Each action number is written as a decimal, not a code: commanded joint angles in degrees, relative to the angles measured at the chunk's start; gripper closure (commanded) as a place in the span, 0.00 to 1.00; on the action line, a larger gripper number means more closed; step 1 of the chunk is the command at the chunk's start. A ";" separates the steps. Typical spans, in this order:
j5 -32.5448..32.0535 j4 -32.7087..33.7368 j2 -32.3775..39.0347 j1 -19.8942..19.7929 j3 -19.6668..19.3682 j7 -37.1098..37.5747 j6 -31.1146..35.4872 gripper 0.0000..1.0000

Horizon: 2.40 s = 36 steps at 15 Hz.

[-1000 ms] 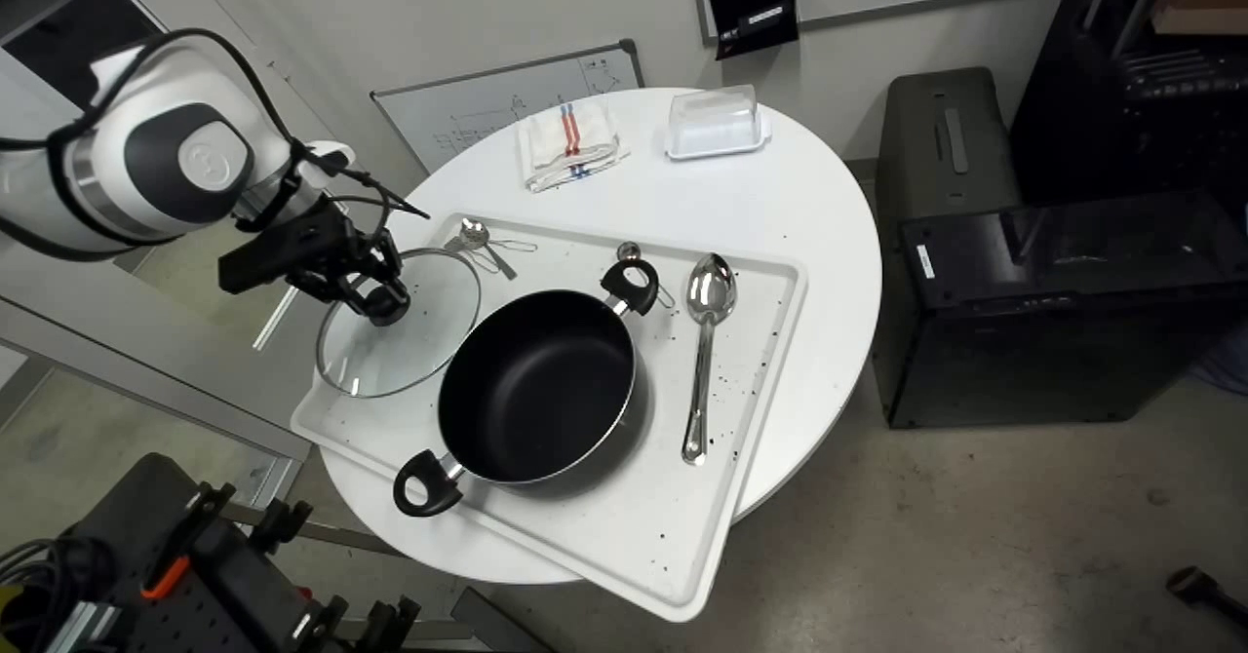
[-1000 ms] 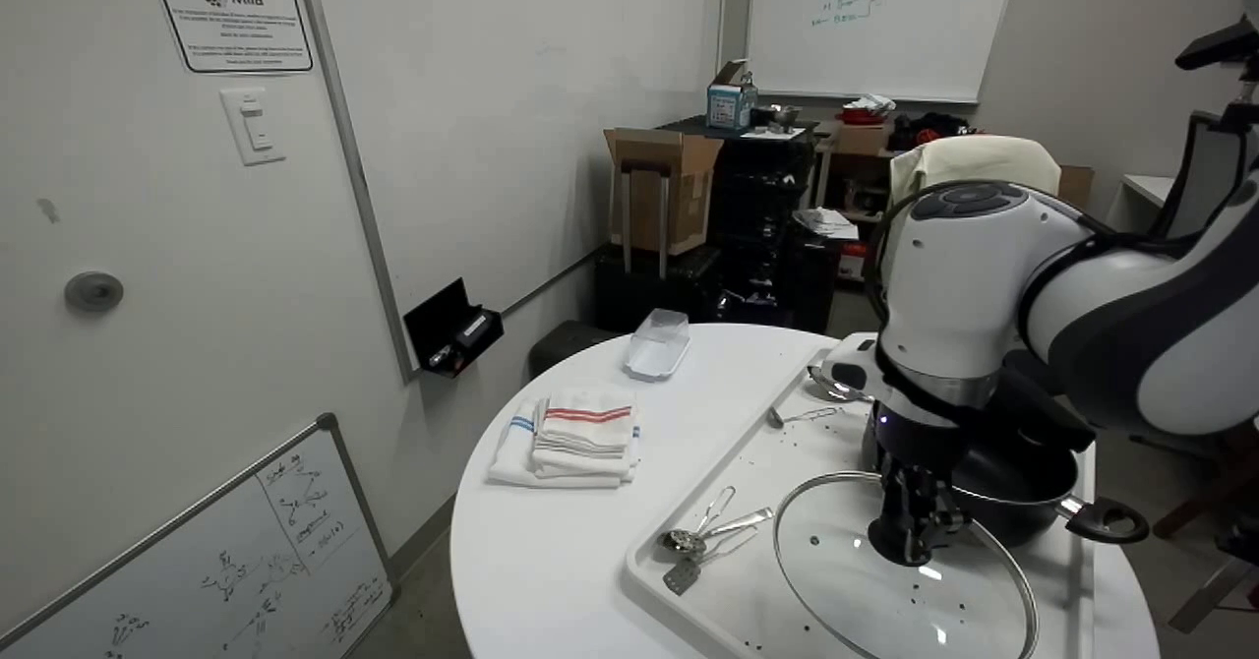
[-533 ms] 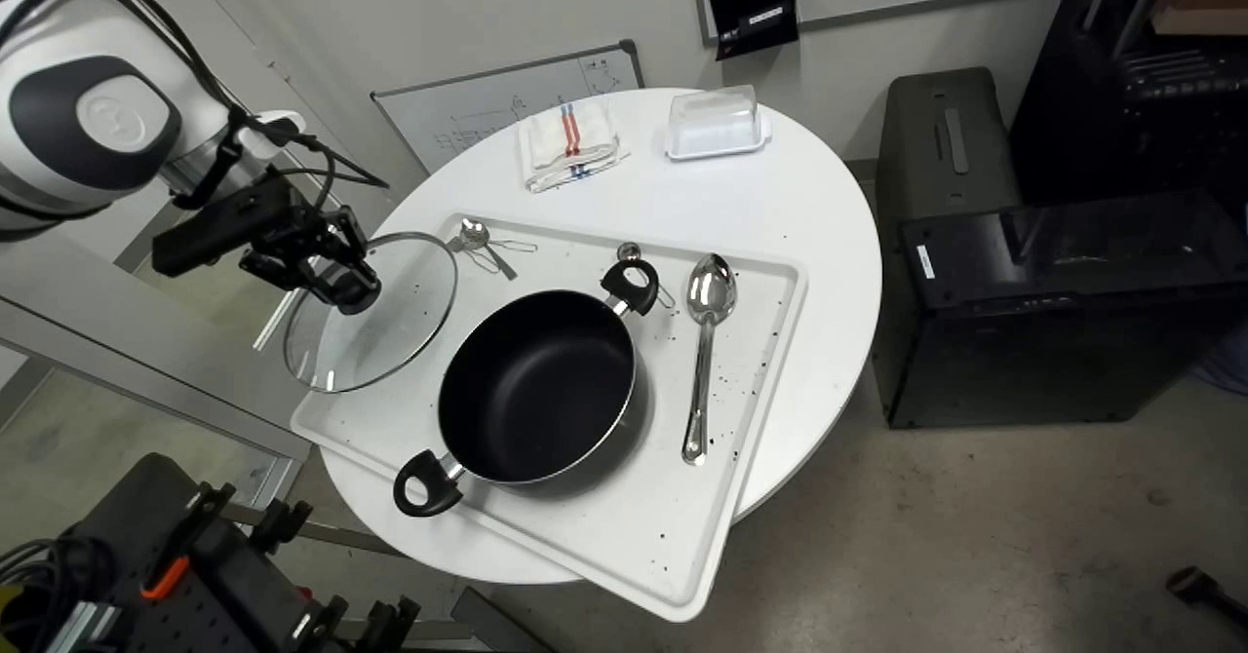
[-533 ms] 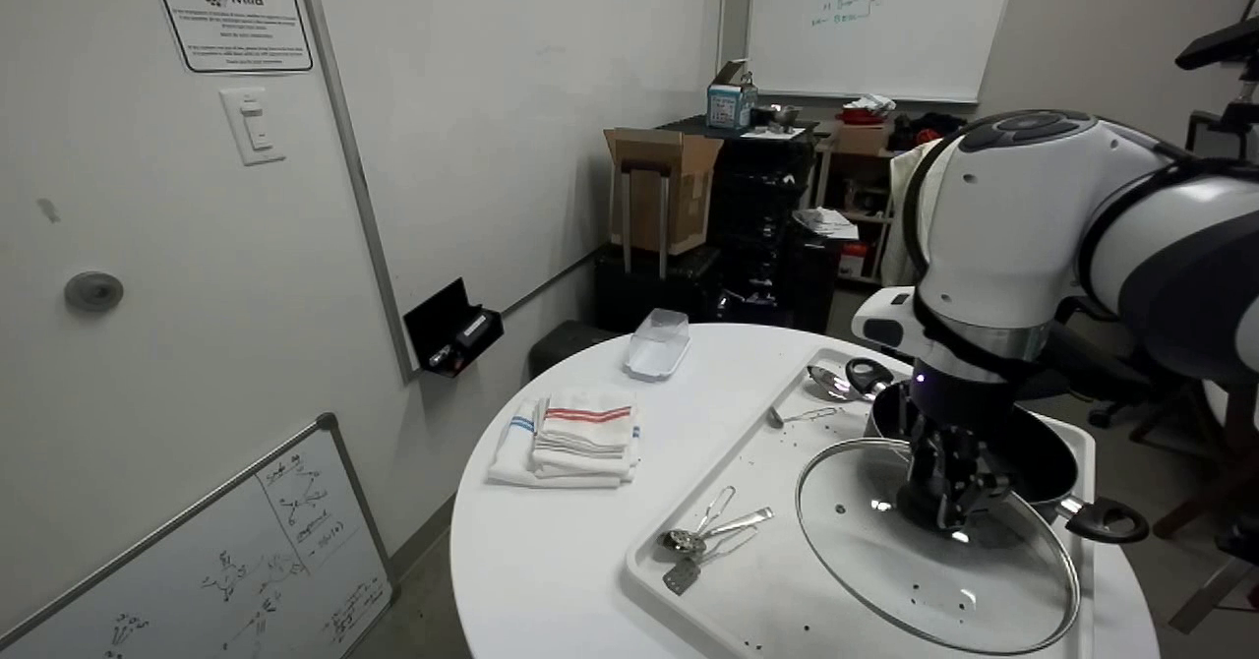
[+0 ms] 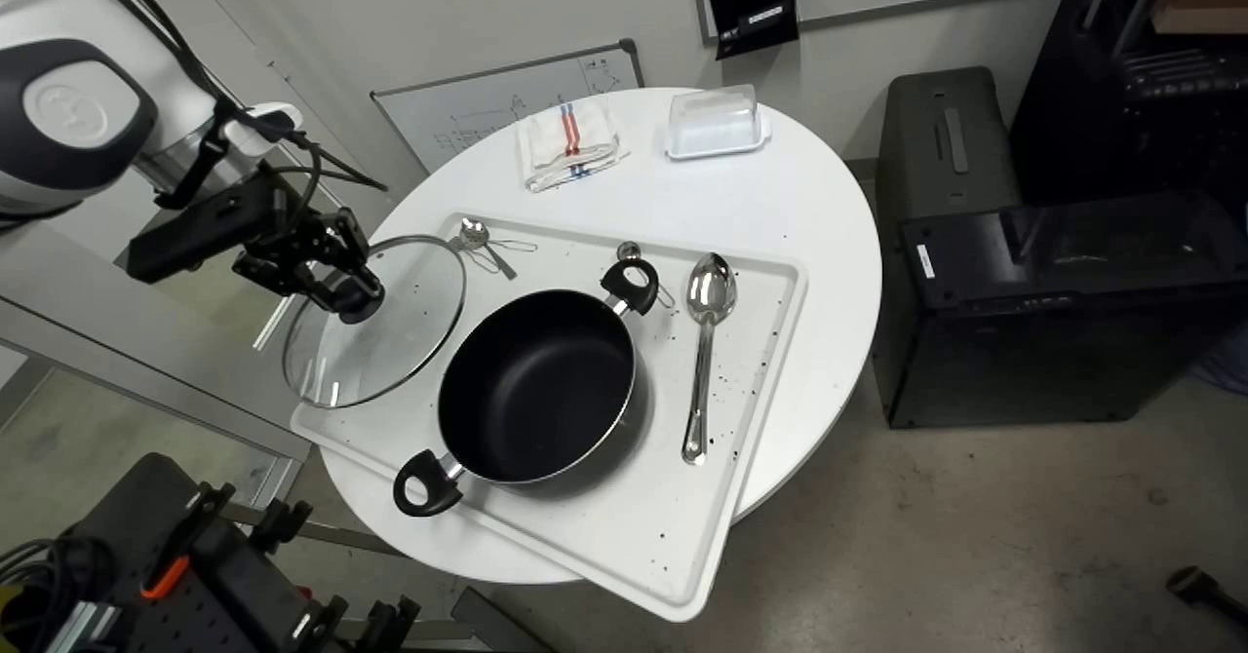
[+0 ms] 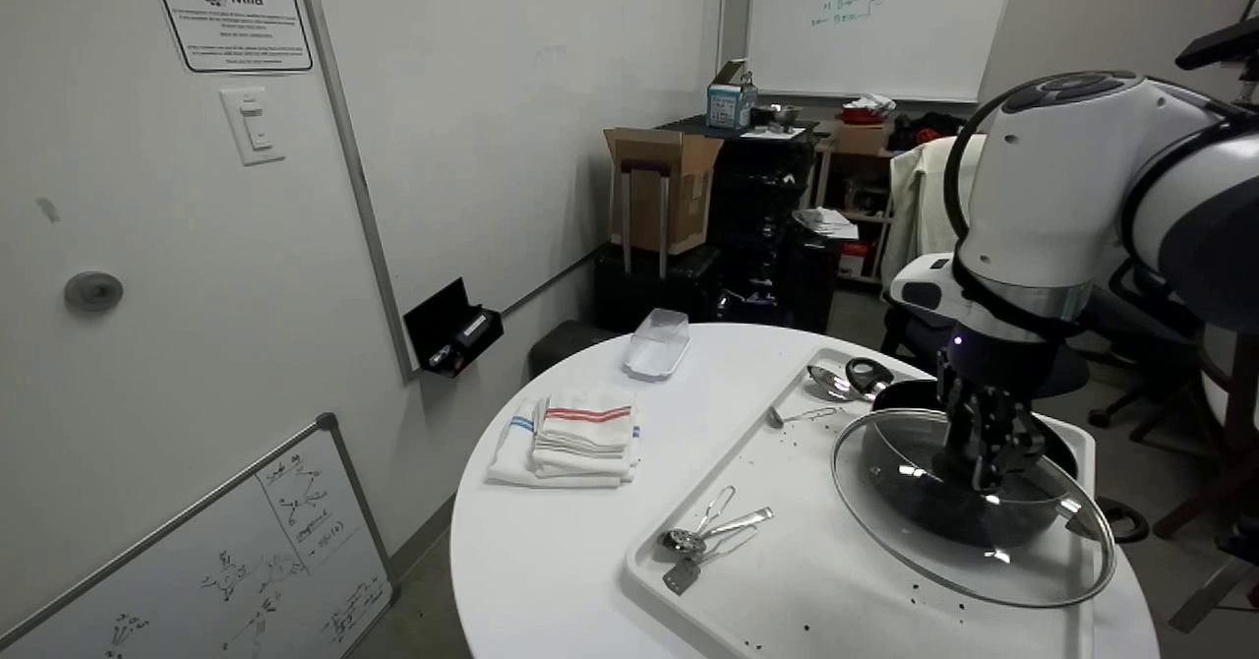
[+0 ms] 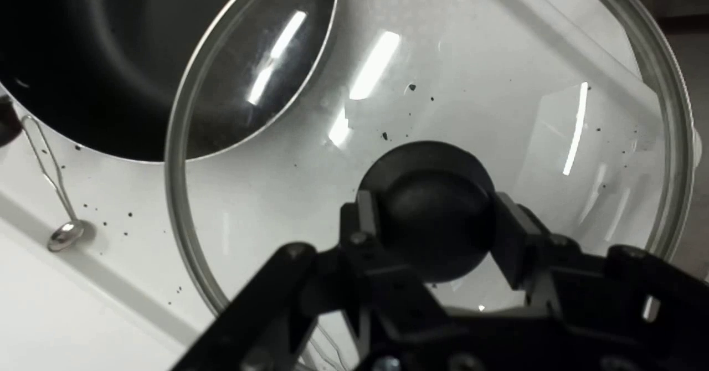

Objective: Put the glass lid on the pot.

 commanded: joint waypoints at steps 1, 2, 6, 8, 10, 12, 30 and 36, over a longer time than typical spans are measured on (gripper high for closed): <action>1.39 -3.74 -4.93 -2.49 -1.87 -3.41 0.15 0.75; 1.22 -4.19 -5.36 -3.40 -2.68 -4.29 0.23 0.75; -0.04 -5.09 -6.33 -6.38 -6.30 -6.49 1.02 0.75; -0.06 -4.90 -6.16 -7.87 -7.86 -7.89 1.27 0.75; 0.29 -4.61 -5.64 -9.28 -9.05 -9.27 1.34 0.75; 0.07 -4.28 -5.01 -10.31 -10.18 -9.73 1.77 0.75; 1.31 -0.79 3.54 -13.12 -11.71 -8.66 9.83 0.75; 2.02 0.74 5.73 -13.84 -11.43 -8.66 10.38 0.75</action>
